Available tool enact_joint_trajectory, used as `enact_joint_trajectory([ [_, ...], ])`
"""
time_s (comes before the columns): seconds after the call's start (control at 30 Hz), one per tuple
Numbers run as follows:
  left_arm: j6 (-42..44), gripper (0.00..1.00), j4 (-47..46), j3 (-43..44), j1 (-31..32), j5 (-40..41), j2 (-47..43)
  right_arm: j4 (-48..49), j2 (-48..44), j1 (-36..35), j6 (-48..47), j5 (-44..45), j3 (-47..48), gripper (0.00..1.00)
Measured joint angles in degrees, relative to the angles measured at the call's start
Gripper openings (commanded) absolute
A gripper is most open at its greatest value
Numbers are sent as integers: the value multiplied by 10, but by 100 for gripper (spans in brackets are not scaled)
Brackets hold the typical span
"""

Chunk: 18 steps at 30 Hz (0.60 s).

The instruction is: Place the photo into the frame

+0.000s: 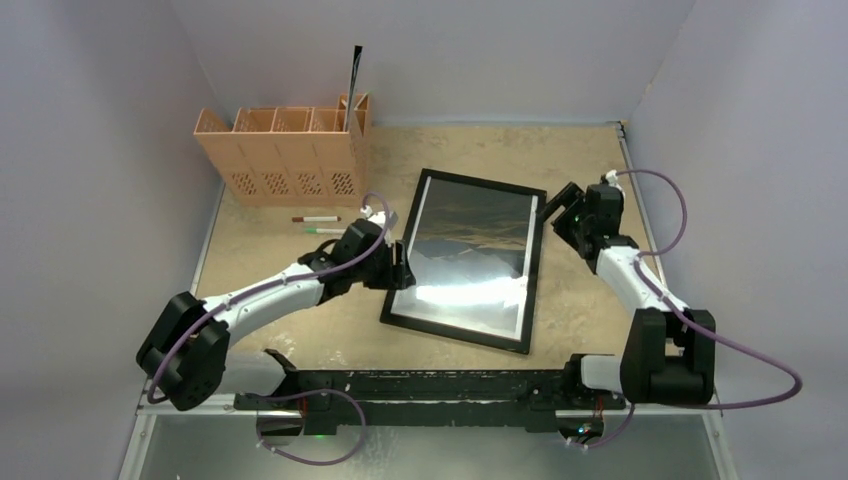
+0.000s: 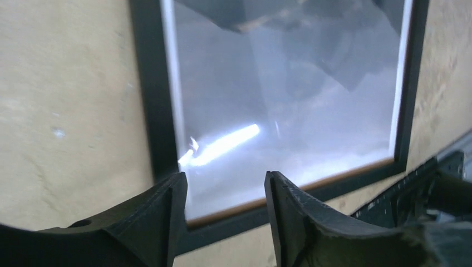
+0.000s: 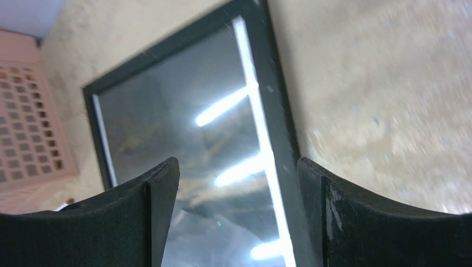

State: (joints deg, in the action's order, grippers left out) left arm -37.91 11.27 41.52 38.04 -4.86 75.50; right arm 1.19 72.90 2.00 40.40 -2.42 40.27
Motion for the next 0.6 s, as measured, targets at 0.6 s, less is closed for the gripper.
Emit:
enact_joint_trajectory([
  [0.6,-6,46,39,-101,149,-63,-54,73,412,-2,-59,-76,363,73],
])
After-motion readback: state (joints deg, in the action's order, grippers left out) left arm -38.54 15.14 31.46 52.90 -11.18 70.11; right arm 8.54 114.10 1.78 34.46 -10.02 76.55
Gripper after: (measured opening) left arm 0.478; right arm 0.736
